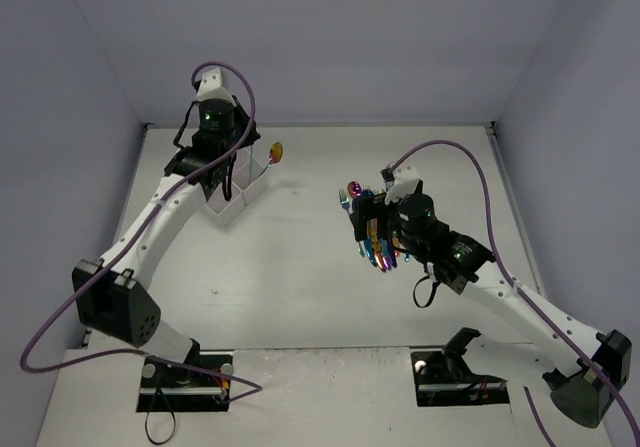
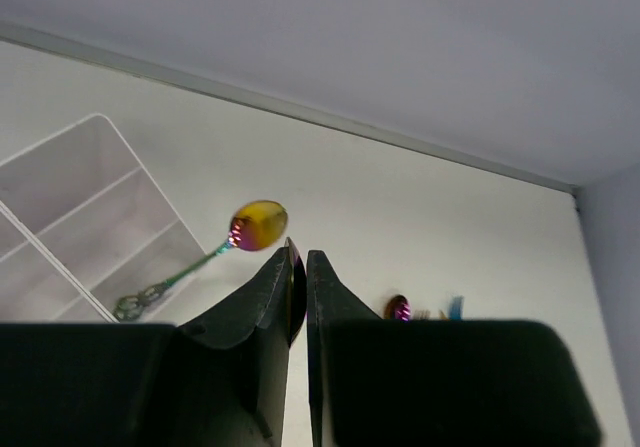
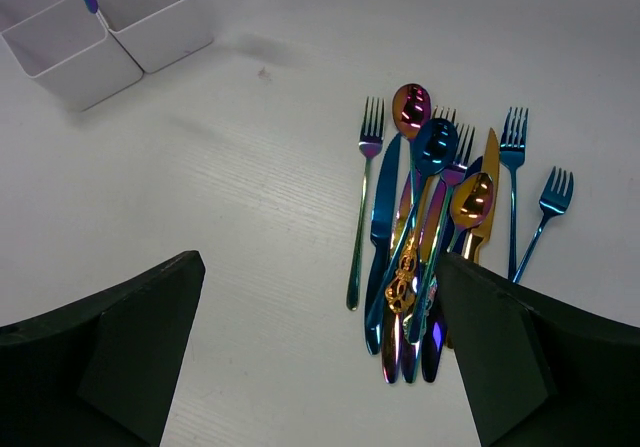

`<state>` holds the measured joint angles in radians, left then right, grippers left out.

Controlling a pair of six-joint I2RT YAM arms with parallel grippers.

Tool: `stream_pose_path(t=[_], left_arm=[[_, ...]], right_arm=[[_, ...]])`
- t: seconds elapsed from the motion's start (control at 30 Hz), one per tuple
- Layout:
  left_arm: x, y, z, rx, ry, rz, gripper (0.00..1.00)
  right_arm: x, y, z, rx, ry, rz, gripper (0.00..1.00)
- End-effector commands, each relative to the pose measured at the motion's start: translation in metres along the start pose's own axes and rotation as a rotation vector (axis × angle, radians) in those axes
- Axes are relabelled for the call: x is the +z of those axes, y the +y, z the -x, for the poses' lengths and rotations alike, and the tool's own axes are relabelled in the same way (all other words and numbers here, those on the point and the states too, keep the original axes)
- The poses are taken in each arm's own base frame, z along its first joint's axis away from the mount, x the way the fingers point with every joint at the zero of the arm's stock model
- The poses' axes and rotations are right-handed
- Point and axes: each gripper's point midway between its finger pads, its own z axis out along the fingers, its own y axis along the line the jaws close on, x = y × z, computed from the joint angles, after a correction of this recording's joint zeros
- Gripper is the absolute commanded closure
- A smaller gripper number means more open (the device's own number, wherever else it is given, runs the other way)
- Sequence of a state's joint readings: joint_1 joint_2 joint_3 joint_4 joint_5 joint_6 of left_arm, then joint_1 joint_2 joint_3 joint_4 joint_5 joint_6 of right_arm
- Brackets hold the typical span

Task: Sort the eating utensils into containers

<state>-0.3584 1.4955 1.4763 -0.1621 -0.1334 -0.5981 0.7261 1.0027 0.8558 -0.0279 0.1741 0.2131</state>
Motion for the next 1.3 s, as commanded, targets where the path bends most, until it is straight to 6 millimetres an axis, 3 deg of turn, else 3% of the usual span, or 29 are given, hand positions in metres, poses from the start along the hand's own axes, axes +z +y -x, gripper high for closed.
stream_pose_path(t=[0.0, 0.27, 0.6, 1.0, 1.1, 1.27], left_arm=[[0.016, -0.001, 0.058, 0.033, -0.183, 0.030, 1.00], [0.054, 0.011, 0.058, 0.072, -0.191, 0.086, 1.00], [0.093, 0.034, -0.003, 0.004, -0.098, 0.126, 1.00], [0.107, 0.051, -0.049, 0.053, -0.010, 0.179, 1.00], [0.107, 0.052, -0.060, 0.059, 0.011, 0.177, 0.94], [0.104, 0.051, -0.067, 0.059, 0.025, 0.174, 0.75]], right_arm=[[-0.007, -0.005, 0.016, 0.046, -0.069, -0.021, 0.00], [-0.010, -0.013, 0.009, 0.028, -0.049, -0.045, 0.00], [-0.006, -0.026, 0.001, 0.021, -0.018, -0.082, 0.00], [0.002, -0.048, -0.014, 0.049, 0.027, -0.148, 0.00], [0.004, -0.050, -0.017, 0.059, 0.035, -0.156, 0.00], [0.006, -0.053, -0.021, 0.063, 0.048, -0.161, 0.00]])
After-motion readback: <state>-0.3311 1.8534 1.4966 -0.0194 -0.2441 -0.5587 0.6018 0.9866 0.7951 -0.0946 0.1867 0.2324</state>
